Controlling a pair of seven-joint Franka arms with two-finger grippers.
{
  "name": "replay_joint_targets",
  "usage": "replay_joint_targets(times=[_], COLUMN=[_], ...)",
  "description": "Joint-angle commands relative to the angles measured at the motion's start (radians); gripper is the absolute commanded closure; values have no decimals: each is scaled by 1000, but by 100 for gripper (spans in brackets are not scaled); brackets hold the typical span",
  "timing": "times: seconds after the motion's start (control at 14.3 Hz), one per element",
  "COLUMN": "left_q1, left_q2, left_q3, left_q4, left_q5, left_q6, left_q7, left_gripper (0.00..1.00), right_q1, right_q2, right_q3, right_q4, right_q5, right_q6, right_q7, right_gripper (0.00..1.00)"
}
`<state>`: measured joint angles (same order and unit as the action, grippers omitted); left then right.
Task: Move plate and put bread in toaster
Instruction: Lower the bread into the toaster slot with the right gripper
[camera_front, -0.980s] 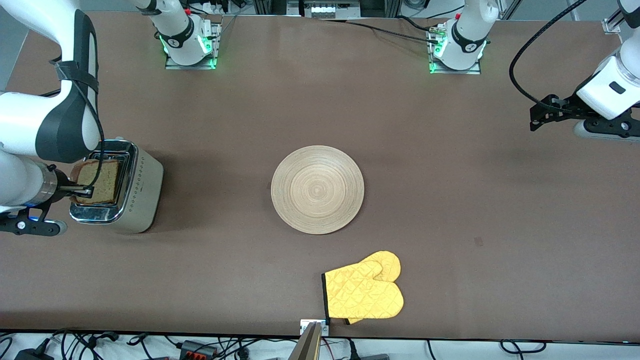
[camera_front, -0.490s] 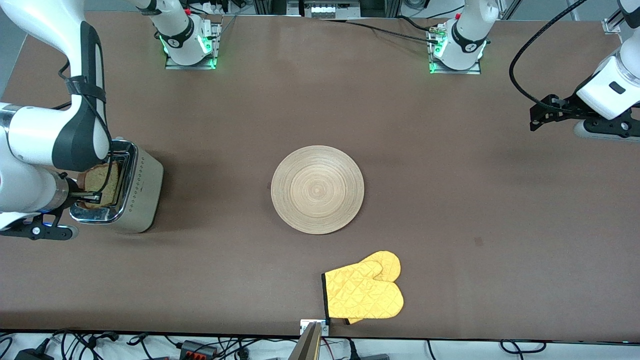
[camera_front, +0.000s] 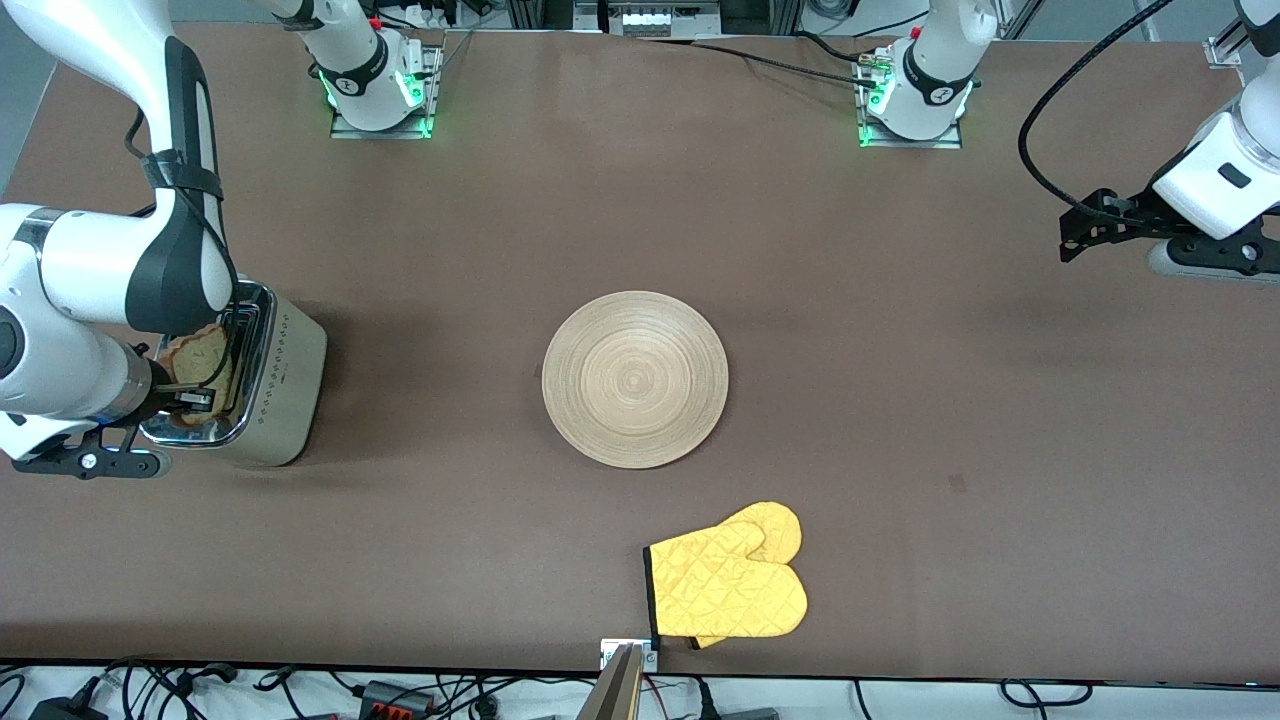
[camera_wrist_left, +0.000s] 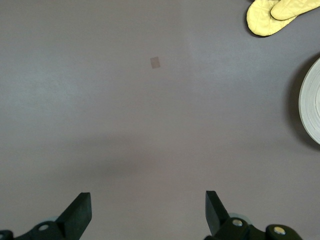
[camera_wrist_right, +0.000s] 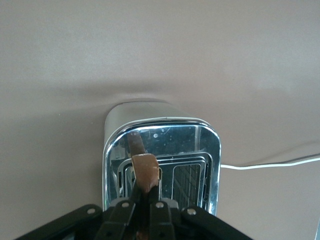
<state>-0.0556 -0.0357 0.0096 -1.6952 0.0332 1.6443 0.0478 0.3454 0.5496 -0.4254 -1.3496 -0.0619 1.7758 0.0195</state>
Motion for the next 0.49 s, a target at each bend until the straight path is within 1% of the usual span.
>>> replay_joint_targets(times=[0.0, 0.21, 0.42], left_q1=[-3, -3, -3], left_q2=[-27, -27, -27], left_q3=[1, 1, 1], left_q4=[-20, -20, -20], left_q5=[-9, -9, -9], left_q6=[-6, -6, -6], left_q7=[-8, -8, -6], left_gripper=[0, 0, 0], right_q1=[-5, -5, 6], right_q2=[0, 6, -2], right_q3=[-1, -3, -4], right_q4=[-43, -36, -34], right_q5=[14, 14, 16], right_q6=[71, 76, 48], right_q7=[5, 4, 65], right_gripper=[100, 100, 100])
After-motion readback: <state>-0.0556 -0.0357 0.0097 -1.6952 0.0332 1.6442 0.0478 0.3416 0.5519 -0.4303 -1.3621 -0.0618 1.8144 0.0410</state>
